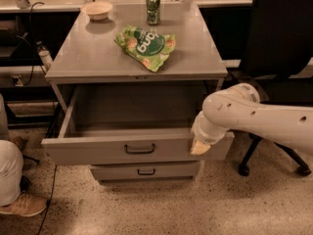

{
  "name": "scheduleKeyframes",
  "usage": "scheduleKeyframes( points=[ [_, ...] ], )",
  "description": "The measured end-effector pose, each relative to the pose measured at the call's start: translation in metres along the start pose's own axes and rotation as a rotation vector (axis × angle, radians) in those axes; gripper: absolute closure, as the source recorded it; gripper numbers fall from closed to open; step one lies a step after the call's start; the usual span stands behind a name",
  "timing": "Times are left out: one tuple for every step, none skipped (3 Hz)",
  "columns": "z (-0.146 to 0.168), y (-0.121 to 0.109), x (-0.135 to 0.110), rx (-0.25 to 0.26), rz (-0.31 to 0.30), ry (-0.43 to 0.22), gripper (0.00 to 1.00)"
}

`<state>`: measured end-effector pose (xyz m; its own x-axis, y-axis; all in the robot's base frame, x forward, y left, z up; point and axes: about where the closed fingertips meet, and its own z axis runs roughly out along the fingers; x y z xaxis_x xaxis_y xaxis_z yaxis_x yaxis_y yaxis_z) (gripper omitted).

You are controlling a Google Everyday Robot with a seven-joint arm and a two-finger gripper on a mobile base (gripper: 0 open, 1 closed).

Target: Open top drawer

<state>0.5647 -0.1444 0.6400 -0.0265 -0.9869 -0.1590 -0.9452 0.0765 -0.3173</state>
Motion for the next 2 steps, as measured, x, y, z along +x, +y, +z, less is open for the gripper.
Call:
scheduleKeyframes(
  points=[
    [-0.0043, 0.0135, 0.0035, -0.008, 0.033, 0.016, 1.00],
    [-0.0044, 0.0136, 0.0033, -0.008, 0.033, 0.017, 0.97]
  ],
)
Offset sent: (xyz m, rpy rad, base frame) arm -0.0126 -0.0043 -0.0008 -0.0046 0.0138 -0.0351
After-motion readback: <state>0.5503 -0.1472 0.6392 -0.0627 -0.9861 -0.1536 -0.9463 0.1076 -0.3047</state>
